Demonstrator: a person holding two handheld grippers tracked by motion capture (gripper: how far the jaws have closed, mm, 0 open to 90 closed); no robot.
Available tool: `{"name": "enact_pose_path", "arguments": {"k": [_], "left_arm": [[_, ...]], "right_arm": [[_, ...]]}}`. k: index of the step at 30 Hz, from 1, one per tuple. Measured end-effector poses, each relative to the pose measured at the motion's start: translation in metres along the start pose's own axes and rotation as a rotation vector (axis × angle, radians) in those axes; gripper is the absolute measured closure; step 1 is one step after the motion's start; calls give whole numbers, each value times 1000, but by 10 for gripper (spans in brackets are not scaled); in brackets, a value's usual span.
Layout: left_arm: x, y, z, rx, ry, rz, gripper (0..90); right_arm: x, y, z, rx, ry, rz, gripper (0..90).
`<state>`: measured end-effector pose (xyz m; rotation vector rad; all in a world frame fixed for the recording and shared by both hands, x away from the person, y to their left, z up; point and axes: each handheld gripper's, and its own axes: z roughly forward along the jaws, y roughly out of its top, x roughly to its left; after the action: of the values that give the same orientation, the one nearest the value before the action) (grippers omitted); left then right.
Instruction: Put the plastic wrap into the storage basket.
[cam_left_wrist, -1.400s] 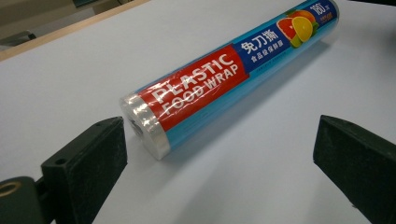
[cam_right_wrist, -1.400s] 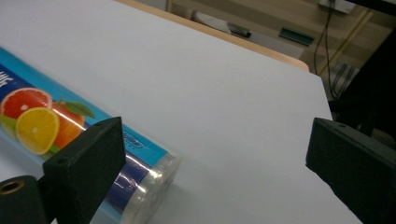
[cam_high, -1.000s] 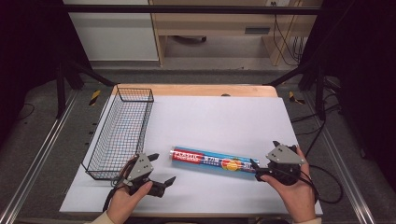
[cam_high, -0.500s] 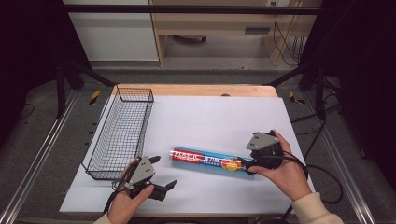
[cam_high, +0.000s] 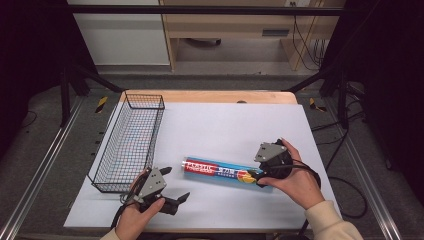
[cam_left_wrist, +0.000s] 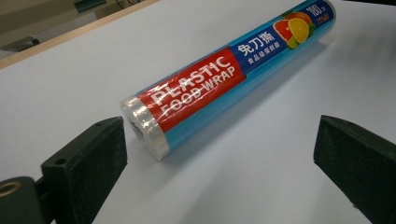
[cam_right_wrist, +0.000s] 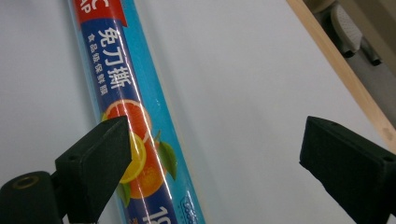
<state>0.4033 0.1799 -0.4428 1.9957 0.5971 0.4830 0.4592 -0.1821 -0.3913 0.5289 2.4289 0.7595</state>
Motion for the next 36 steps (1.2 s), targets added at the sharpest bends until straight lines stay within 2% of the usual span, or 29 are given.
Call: {"name": "enact_pose_path", "arguments": {"k": [5,8,10,14,17,23,28,36], "left_arm": [[1,0,-1,-7,4,-2,28],[2,0,-1,-6,3,-6,28],[2,0,0,-1,-1,-7,29],[0,0,0,1,-2,4,28],[1,0,0,2,-10,3,29],[2,0,-1,0,-8,5,29],[2,0,-1,2,-4,3,28],[2,-1,0,9,-10,1,28]], "right_arm": [[1,3,10,0,58,6,97],[4,4,19,14,133,-4,100],[7,6,25,37,166,-19,102],[11,9,39,75,201,-41,102],[8,6,48,98,211,-28,105],[6,0,58,95,286,-27,109],[9,-4,63,101,298,-18,129],[10,-9,66,116,319,-32,166]]}}
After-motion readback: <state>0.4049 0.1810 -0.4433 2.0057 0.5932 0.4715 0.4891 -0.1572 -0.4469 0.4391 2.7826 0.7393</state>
